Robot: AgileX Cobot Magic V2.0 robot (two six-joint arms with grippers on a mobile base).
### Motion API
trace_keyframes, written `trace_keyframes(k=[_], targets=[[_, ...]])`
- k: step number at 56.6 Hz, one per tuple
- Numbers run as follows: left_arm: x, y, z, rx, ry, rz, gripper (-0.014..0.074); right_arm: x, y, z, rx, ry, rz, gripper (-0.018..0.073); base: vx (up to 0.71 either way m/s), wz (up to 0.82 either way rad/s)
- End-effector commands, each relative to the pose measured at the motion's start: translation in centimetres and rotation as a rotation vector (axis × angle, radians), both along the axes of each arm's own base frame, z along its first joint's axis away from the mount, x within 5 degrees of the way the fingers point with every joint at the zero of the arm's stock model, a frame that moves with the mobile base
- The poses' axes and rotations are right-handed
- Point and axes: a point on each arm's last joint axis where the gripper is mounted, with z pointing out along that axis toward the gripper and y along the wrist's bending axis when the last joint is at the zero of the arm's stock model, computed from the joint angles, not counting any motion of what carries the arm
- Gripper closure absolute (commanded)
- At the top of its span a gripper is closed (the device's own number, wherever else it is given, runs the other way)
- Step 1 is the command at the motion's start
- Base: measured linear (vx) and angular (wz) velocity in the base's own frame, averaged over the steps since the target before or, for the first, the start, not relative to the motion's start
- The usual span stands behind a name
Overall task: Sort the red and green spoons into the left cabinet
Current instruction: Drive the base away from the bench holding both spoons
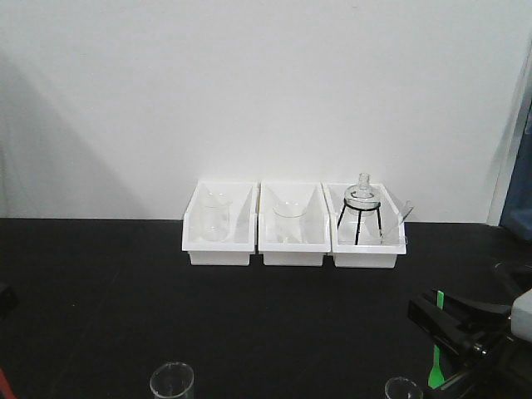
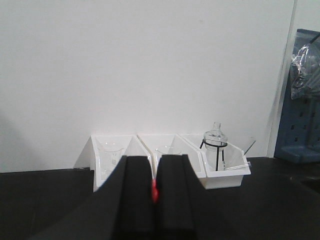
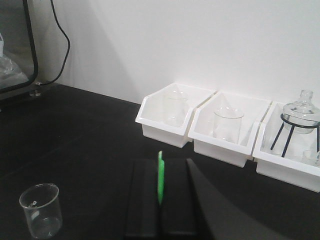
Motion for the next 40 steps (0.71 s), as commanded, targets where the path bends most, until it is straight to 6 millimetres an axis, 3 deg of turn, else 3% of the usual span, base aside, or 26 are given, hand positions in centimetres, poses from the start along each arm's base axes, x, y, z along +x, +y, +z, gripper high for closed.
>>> trace_keyframes(k=[1, 18, 40], targets=[[-0.14, 0.1, 1.61, -0.039, -0.098, 0.007, 0.0596, -0.21, 0.22, 1.79, 0.052, -0.086, 0.031, 0.0565, -0.06, 0.06], [-0.14, 0.1, 1.61, -0.039, -0.098, 0.007, 0.0596, -0.21, 0.22, 1.79, 0.052, -0.086, 0.031, 0.0565, -0.1, 0.16], [-0.14, 0.1, 1.61, -0.039, -0.098, 0.007, 0.0596, -0.21, 0.22, 1.79, 0.052, -0.086, 0.031, 0.0565, -0.14, 0.38]])
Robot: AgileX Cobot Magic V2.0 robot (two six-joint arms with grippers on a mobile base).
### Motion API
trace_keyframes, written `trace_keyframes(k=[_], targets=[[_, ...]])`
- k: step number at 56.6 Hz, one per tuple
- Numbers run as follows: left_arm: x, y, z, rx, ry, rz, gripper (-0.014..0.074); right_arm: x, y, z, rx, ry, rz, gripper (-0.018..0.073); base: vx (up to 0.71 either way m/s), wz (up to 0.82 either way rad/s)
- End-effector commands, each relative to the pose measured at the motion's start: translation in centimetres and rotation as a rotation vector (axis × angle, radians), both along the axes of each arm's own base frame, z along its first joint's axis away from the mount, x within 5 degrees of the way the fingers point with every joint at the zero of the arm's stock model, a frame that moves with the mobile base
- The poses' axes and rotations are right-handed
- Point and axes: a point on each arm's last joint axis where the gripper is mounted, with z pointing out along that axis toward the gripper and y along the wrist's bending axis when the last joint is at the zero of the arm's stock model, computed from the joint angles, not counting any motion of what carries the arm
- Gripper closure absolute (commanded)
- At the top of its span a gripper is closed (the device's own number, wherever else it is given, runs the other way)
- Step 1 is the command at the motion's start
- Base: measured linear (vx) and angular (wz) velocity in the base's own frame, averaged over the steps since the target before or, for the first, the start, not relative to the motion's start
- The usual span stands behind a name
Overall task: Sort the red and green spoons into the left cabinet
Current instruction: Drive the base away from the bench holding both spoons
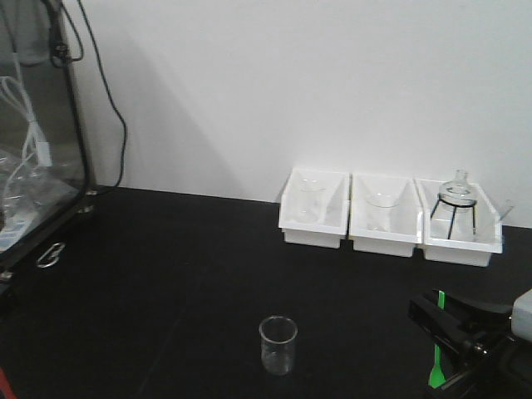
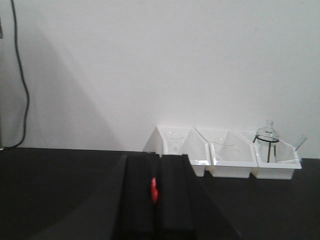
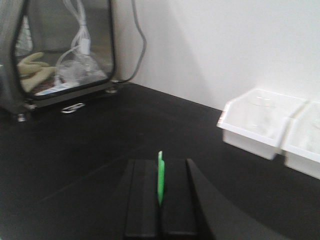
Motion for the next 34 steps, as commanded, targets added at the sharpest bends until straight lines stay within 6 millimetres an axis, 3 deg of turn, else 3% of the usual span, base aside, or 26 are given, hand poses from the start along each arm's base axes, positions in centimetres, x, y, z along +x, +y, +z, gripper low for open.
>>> trace_keyframes(k=[1, 19, 34], targets=[[-0.14, 0.1, 1.61, -0.039, -0.098, 0.007, 0.0596, -0.22, 0.23, 1.79, 0.053, -0.086, 0.032, 0.0565, -0.13, 0.48], [-0.14, 0.1, 1.61, -0.039, -0.098, 0.007, 0.0596, -0.22, 0.23, 1.79, 0.053, -0.086, 0.032, 0.0565, -0.12, 0.59], [-0.14, 0.1, 1.61, -0.039, -0.098, 0.007, 0.0596, -0.22, 0.23, 1.79, 0.053, -0.086, 0.032, 0.0565, -0.09, 0.91]])
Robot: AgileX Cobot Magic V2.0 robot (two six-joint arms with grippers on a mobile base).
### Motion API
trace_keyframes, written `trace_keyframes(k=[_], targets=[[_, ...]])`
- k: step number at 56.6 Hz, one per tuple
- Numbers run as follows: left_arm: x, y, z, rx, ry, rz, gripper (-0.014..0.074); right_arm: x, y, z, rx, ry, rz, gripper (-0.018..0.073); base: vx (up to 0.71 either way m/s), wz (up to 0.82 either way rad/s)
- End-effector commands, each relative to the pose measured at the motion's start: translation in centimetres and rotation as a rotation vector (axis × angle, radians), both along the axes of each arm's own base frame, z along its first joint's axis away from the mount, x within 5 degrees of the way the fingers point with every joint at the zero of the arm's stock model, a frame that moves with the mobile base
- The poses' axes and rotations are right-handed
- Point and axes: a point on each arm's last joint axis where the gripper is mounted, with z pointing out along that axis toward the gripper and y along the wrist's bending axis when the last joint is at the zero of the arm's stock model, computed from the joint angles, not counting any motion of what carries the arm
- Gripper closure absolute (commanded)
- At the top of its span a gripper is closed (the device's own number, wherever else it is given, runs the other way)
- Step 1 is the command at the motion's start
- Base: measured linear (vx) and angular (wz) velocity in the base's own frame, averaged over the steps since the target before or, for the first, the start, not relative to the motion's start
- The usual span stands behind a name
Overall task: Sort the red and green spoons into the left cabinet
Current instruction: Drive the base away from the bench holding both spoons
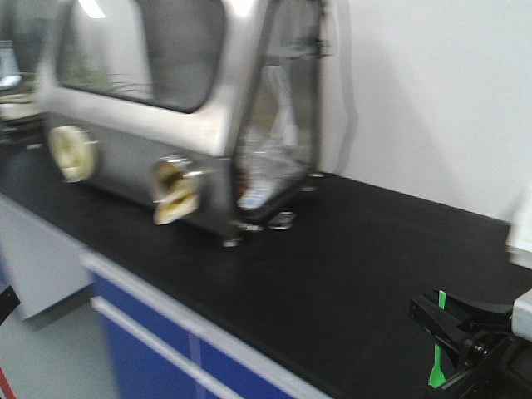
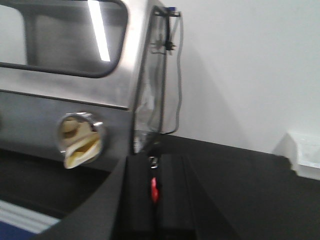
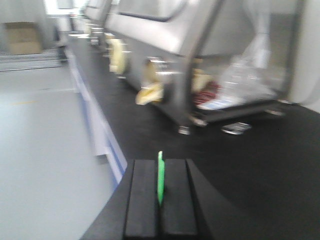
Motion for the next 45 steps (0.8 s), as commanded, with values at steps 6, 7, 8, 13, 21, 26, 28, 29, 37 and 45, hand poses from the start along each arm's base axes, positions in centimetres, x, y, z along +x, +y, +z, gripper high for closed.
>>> trace_keyframes(k=[6, 7, 8, 13, 21, 26, 28, 29, 37, 45], targets=[[-0.16, 0.11, 1.63, -0.038, -0.099, 0.007, 0.0596, -0.22, 0.23, 1.79, 0.053, -0.086, 0.032, 0.0565, -0.06, 1.11], [-0.16, 0.11, 1.63, -0.038, -0.099, 0.007, 0.0596, -0.22, 0.23, 1.79, 0.053, -0.086, 0.032, 0.0565, -0.05, 1.12], [-0.16, 0.11, 1.63, -0.038, -0.099, 0.007, 0.0596, -0.22, 0.23, 1.79, 0.053, -0.086, 0.032, 0.0565, -0.05, 1.11], [-0.16, 0.11, 1.63, -0.038, -0.099, 0.007, 0.0596, -0.22, 0.23, 1.79, 0.053, -0.086, 0.032, 0.0565, -0.04, 1.1], [-0.16, 0.11, 1.63, -0.038, -0.099, 0.007, 0.0596, -0.22, 0.23, 1.79, 0.053, -0.086, 0.032, 0.0565, 0.0, 1.02], [-0.16, 0.11, 1.63, -0.038, -0.099, 0.007, 0.0596, -0.22, 0.23, 1.79, 0.053, -0.086, 0.032, 0.0565, 0.04, 0.9], [-0.16, 0.11, 1.63, -0.038, -0.099, 0.007, 0.0596, -0.22, 0.23, 1.79, 0.053, -0.086, 0.032, 0.0565, 0.06, 0.82], [-0.16, 0.11, 1.63, -0.038, -0.099, 0.007, 0.0596, -0.22, 0.23, 1.79, 0.053, -0.086, 0.032, 0.0565, 0.07, 0.8], [-0.16, 0.11, 1.63, -0.038, -0.099, 0.007, 0.0596, -0.22, 0.23, 1.79, 0.053, -0.086, 0.032, 0.0565, 0.09, 0.7], [-0.16, 0.11, 1.63, -0.038, -0.099, 0.007, 0.0596, -0.22, 0.23, 1.79, 0.053, -0.086, 0.032, 0.0565, 0.13, 0.53]])
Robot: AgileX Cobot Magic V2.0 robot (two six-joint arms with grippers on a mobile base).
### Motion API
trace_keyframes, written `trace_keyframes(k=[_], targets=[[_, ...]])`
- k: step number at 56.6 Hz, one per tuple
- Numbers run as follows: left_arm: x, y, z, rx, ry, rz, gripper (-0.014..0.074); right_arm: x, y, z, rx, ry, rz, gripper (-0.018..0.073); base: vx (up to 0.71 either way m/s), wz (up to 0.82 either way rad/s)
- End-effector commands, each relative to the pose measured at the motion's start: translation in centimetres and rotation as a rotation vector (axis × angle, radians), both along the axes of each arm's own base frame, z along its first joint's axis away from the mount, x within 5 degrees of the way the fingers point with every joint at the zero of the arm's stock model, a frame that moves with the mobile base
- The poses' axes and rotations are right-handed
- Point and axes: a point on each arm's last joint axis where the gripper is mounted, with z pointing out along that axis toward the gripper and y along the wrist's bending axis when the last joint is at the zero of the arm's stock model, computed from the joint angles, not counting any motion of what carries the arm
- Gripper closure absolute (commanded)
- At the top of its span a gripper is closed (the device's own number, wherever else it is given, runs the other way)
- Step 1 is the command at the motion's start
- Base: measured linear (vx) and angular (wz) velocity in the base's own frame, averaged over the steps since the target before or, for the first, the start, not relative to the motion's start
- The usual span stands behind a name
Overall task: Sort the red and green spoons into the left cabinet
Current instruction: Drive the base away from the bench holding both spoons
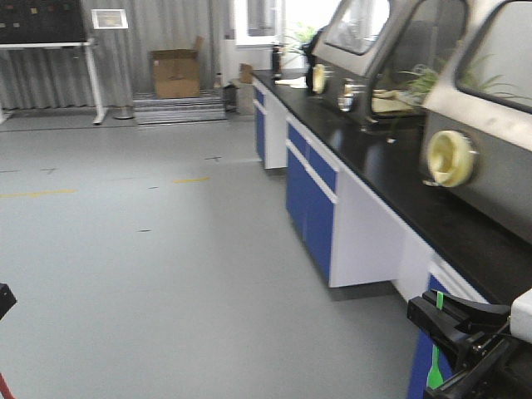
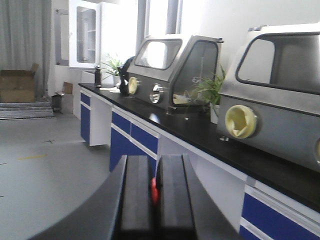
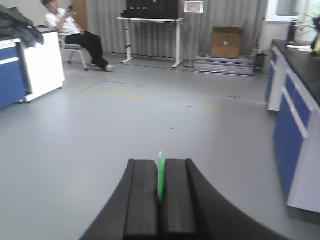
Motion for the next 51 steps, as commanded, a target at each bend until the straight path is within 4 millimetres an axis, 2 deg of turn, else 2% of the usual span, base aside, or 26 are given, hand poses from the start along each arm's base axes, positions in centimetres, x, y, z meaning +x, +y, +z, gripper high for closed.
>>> trace_keyframes(k=[1, 28, 51], targets=[[-0.11, 0.09, 1.59, -0.037, -0.097, 0.007, 0.0596, -0.22, 0.23, 1.79, 0.053, -0.086, 0.032, 0.0565, 0.14, 0.47], [-0.11, 0.09, 1.59, -0.037, -0.097, 0.007, 0.0596, -0.22, 0.23, 1.8, 0.054, -0.087, 0.032, 0.0565, 0.22, 0.37], [-0.11, 0.09, 1.59, -0.037, -0.097, 0.007, 0.0596, -0.22, 0.23, 1.8, 0.054, -0.087, 0.032, 0.0565, 0.41, 0.15]])
